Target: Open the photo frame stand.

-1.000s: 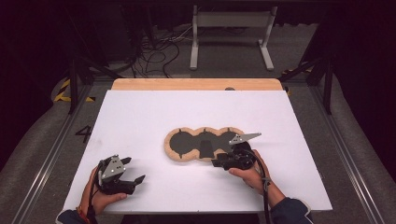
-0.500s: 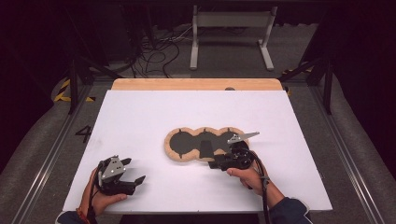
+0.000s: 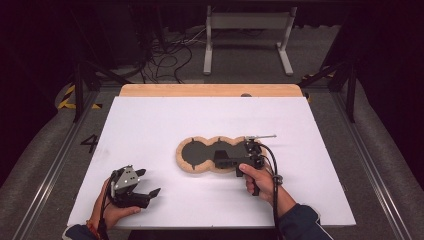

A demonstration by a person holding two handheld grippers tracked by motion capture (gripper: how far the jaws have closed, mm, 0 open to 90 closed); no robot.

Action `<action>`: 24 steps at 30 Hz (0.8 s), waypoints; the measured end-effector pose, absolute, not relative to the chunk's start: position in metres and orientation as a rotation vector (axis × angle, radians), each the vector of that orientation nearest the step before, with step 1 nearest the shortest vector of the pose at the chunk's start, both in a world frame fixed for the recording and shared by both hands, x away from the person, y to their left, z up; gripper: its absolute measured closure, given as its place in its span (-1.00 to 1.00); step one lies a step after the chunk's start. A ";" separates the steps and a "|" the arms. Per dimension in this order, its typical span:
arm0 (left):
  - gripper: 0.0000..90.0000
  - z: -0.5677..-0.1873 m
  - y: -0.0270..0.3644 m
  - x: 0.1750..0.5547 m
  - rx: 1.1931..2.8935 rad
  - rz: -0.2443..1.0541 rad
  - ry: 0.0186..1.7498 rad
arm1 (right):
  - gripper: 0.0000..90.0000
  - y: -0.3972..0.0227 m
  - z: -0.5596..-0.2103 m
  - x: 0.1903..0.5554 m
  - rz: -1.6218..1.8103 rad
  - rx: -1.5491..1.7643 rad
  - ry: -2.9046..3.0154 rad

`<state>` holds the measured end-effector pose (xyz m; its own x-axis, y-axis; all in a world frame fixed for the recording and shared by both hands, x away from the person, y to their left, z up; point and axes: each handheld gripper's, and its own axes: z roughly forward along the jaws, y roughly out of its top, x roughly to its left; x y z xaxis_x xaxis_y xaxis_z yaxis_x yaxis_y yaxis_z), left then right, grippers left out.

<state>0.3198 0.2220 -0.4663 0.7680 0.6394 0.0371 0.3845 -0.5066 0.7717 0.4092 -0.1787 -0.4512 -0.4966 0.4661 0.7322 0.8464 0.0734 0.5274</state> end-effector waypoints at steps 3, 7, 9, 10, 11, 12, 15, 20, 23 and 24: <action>-0.62 -0.466 0.218 0.322 2.169 0.403 0.745 | -0.04 -0.180 -0.453 0.413 -1.404 -1.352 -1.935; -0.62 -0.467 0.216 0.324 2.176 0.395 0.744 | 0.00 -0.186 -0.456 0.415 -1.399 -1.395 -1.870; -0.63 -0.467 0.215 0.326 2.165 0.388 0.744 | 0.01 -0.187 -0.457 0.415 -1.416 -1.427 -1.857; -0.64 -0.466 0.214 0.328 2.156 0.379 0.743 | 0.02 -0.187 -0.457 0.415 -1.420 -1.433 -1.849; -0.64 -0.466 0.212 0.330 2.148 0.371 0.745 | 0.03 -0.187 -0.457 0.415 -1.424 -1.430 -1.850; -0.64 -0.465 0.210 0.333 2.146 0.374 0.743 | 0.05 -0.187 -0.458 0.416 -1.426 -1.427 -1.844; -0.63 -0.464 0.204 0.345 2.136 0.343 0.749 | 0.09 -0.187 -0.461 0.416 -1.424 -1.428 -1.814; -0.62 -0.461 0.191 0.373 2.102 0.243 0.768 | 0.24 -0.184 -0.464 0.414 -1.426 -1.482 -1.759; -0.64 -0.461 0.185 0.389 2.079 0.193 0.789 | 0.29 -0.185 -0.464 0.413 -1.426 -1.465 -1.783; -0.66 -0.462 0.182 0.393 2.076 0.176 0.810 | 0.31 -0.185 -0.464 0.413 -1.426 -1.460 -1.796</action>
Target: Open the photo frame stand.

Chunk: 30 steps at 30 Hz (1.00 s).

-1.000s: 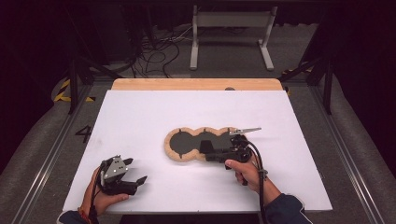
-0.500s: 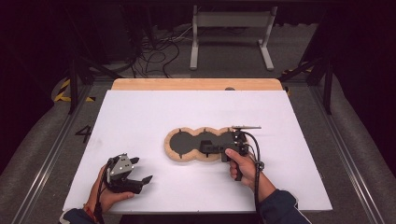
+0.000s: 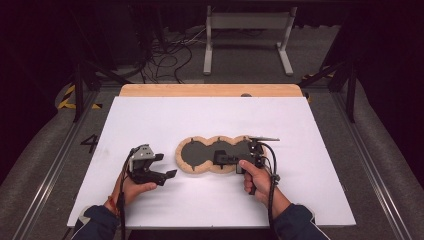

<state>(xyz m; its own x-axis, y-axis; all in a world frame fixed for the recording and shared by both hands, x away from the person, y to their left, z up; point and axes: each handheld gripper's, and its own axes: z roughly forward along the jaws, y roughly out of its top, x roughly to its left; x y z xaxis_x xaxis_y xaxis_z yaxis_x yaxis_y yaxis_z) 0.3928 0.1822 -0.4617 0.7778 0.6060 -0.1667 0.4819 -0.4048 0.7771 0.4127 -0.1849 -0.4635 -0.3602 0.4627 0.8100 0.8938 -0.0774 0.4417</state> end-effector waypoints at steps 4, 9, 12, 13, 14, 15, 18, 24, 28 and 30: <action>-0.70 -0.465 0.175 0.407 2.081 0.148 0.816 | 0.45 -0.187 -0.463 0.412 -1.417 -1.408 -1.863; -0.71 -0.465 0.174 0.417 2.051 0.071 0.836 | 0.46 -0.185 -0.460 0.410 -1.420 -1.370 -1.942; -0.64 -0.463 0.172 0.423 2.037 0.044 0.854 | 0.47 -0.184 -0.459 0.408 -1.416 -1.348 -1.987; -0.64 -0.464 0.170 0.426 2.031 0.011 0.862 | 0.48 -0.184 -0.458 0.408 -1.408 -1.344 -2.002; -0.61 -0.464 0.169 0.426 2.026 0.000 0.858 | 0.48 -0.184 -0.457 0.407 -1.406 -1.332 -2.032; -0.60 -0.464 0.168 0.427 2.030 -0.003 0.849 | 0.48 -0.183 -0.456 0.406 -1.407 -1.327 -2.048; -0.49 -0.461 0.163 0.425 2.042 -0.014 0.797 | 0.48 -0.182 -0.455 0.405 -1.409 -1.291 -2.113; -0.33 -0.455 0.161 0.420 2.038 0.000 0.732 | 0.48 -0.181 -0.453 0.401 -1.419 -1.259 -2.194; -0.08 -0.452 0.168 0.418 1.992 -0.011 0.732 | 0.49 -0.179 -0.450 0.398 -1.416 -1.223 -2.284; 0.03 -0.450 0.170 0.416 1.996 0.014 0.725 | 0.49 -0.178 -0.449 0.396 -1.418 -1.206 -2.321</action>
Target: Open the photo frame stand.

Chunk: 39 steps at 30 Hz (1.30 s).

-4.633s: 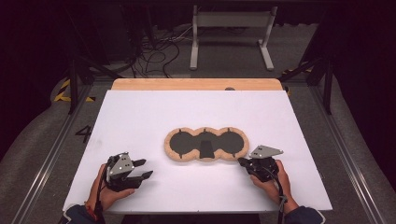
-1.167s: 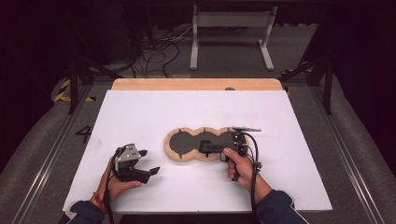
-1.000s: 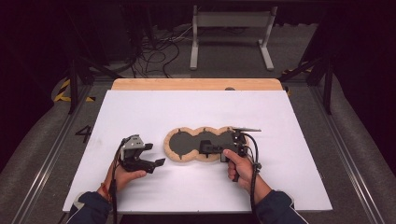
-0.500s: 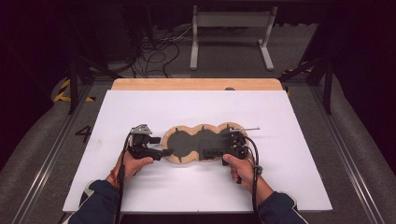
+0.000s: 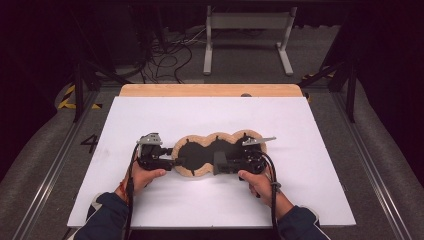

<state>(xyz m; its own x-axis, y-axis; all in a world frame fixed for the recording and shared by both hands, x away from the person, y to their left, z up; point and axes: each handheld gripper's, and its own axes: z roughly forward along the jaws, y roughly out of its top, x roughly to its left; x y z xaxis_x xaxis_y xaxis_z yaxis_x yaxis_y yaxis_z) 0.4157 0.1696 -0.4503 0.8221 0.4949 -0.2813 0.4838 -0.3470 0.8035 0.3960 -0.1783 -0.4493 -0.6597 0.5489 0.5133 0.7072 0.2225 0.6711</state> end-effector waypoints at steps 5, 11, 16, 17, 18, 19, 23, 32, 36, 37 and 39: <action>0.17 -0.446 0.173 0.411 1.991 0.033 0.660 | 0.52 -0.177 -0.447 0.392 -1.407 -1.169 -2.395; 0.29 -0.443 0.176 0.403 1.985 0.051 0.601 | 0.55 -0.176 -0.444 0.382 -1.386 -1.133 -2.501; 0.24 -0.445 0.172 0.398 1.998 0.051 0.597 | 0.56 -0.174 -0.444 0.376 -1.382 -1.121 -2.559; 0.23 -0.446 0.172 0.399 2.006 0.053 0.582 | 0.56 -0.174 -0.444 0.376 -1.383 -1.122 -2.559; 0.23 -0.447 0.172 0.400 1.998 0.037 0.591 | 0.56 -0.173 -0.444 0.376 -1.383 -1.124 -2.562; 0.23 -0.448 0.172 0.400 1.995 0.026 0.595 | 0.56 -0.173 -0.444 0.375 -1.384 -1.124 -2.565; 0.18 -0.449 0.167 0.401 2.025 0.065 0.613 | 0.53 -0.172 -0.444 0.375 -1.386 -1.122 -2.585; 0.06 -0.455 0.158 0.402 2.049 0.037 0.645 | 0.50 -0.171 -0.444 0.374 -1.397 -1.117 -2.605; 0.13 -0.453 0.159 0.401 2.054 0.040 0.624 | 0.51 -0.171 -0.444 0.373 -1.392 -1.113 -2.621; 0.13 -0.452 0.158 0.399 2.057 0.049 0.624 | 0.51 -0.171 -0.444 0.373 -1.392 -1.113 -2.621; 0.17 -0.450 0.159 0.398 2.064 0.070 0.605 | 0.54 -0.171 -0.444 0.372 -1.390 -1.119 -2.624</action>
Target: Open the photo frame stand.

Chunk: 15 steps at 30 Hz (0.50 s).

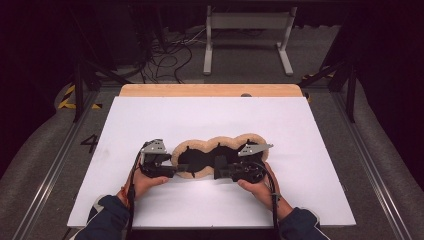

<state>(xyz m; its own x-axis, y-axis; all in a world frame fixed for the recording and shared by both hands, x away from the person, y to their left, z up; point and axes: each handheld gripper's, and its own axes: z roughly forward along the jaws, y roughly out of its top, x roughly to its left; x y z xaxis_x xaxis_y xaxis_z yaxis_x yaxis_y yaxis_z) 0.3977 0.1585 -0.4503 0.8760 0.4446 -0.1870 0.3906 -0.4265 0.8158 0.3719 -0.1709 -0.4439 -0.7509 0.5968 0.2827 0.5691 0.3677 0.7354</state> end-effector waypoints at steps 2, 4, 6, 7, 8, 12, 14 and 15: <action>0.20 -0.448 0.158 0.395 2.079 0.110 0.581 | 0.56 -0.171 -0.444 0.370 1.343 1.089 2.569; 0.19 -0.447 0.157 0.392 2.087 0.141 0.578 | 0.56 -0.170 -0.444 0.369 1.336 1.085 2.567; 0.19 -0.447 0.156 0.391 2.090 0.158 0.573 | 0.56 -0.170 -0.444 0.369 1.336 1.085 2.568; 0.19 -0.447 0.156 0.390 2.092 0.166 0.567 | 0.57 -0.170 -0.444 0.369 1.340 1.089 2.571; 0.19 -0.447 0.156 0.390 2.097 0.182 0.559 | 0.57 -0.171 -0.444 0.369 1.343 1.093 2.574; 0.19 -0.445 0.154 0.384 2.109 0.250 0.548 | 0.57 -0.172 -0.443 0.367 1.354 1.089 2.594; 0.19 -0.443 0.153 0.381 2.123 0.306 0.541 | 0.56 -0.172 -0.442 0.366 1.373 1.096 2.605; 0.19 -0.442 0.152 0.379 2.126 0.330 0.537 | 0.56 -0.172 -0.441 0.366 1.381 1.096 2.611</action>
<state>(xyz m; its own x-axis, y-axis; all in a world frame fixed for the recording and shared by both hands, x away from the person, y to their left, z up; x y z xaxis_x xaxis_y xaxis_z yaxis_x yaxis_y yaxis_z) 0.3793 0.1524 -0.4422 0.8705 0.4909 0.0358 0.2531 -0.5088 0.8229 0.3662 -0.1719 -0.4415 -0.7577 0.5731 0.3121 0.5806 0.3736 0.7234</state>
